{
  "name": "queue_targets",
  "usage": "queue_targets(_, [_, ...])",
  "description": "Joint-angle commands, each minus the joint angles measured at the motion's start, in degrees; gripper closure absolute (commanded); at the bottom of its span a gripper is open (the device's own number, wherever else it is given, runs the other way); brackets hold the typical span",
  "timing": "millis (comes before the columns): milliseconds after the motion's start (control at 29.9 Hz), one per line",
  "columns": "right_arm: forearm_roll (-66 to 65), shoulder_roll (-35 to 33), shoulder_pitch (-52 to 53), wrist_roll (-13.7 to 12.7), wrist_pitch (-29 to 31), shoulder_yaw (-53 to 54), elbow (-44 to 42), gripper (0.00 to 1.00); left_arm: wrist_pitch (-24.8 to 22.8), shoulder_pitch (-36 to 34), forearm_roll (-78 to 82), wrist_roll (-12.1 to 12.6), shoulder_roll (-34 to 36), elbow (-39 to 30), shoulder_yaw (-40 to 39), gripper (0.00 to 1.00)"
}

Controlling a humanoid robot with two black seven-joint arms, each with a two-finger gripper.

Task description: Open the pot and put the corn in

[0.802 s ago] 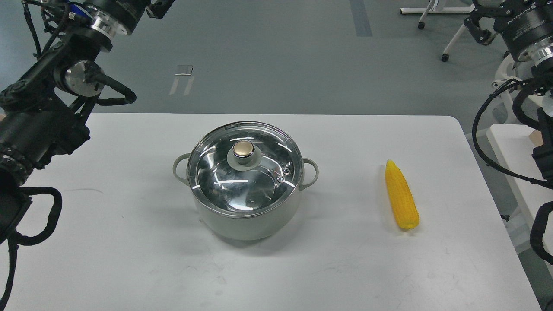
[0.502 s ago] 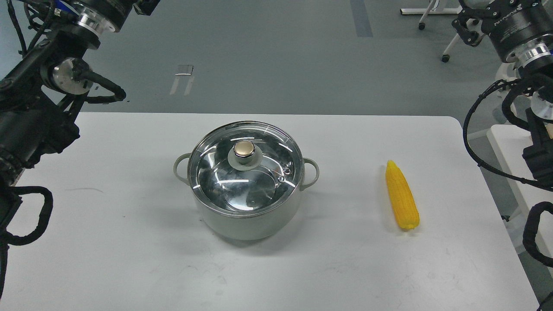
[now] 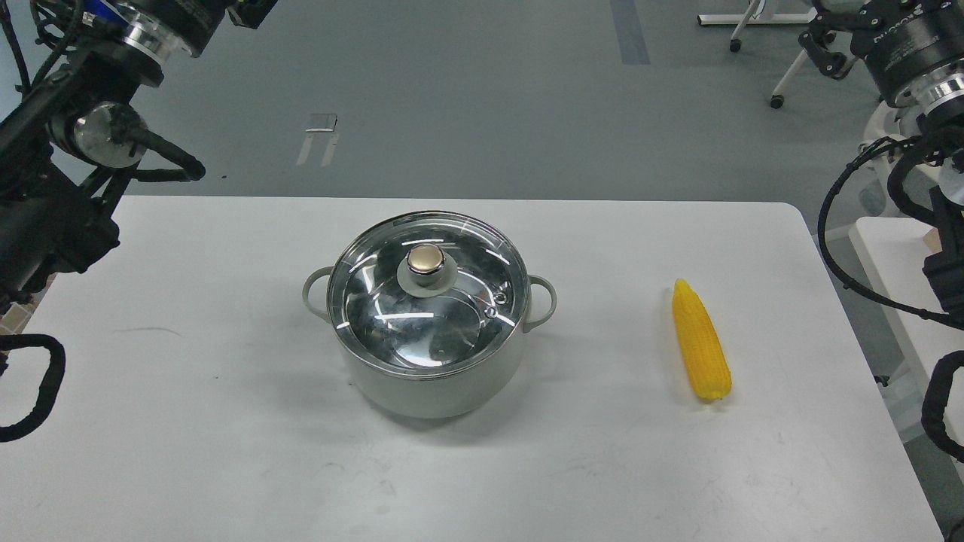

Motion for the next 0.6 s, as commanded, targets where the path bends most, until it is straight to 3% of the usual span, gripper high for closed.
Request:
queue_targets(0, [0.0, -0.7, -0.1, 0.2, 0.0, 0.3, 0.1, 0.00, 0.6, 1.9, 3.5, 0.0, 1.4, -5.8, 1.5, 0.03])
queue_targets(134, [0.4, -2.1, -0.3, 0.5, 0.0, 1.0, 1.1, 0.00, 9.7, 2.3, 15.9, 0.1, 6.5, -19.0, 4.9, 0.04])
queue_targets(201, [0.4, -2.0, -0.3, 0.5, 0.0, 1.7, 1.1, 0.00, 11.3, 2.2, 20.4, 0.0, 8.5, -25.1, 6.0, 0.05])
queue_targets(334, [0.5, -2.1, -0.6, 0.5, 0.0, 2.5, 1.8, 0.00, 11.7, 2.2, 32.5, -0.3, 11.6, -33.9, 8.3, 0.05])
queue_targets(401, [0.5, -2.1, -1.3, 0.5, 0.0, 3.8, 2.3, 0.00, 11.7, 2.4, 47.0, -0.5, 14.0, -39.1, 9.2, 0.05])
queue_targets(568, [0.6, -4.0, -3.1, 0.5, 0.0, 5.4, 4.6, 0.00, 12.0, 5.3, 70.8, -1.0, 13.8, -40.7, 10.2, 0.07])
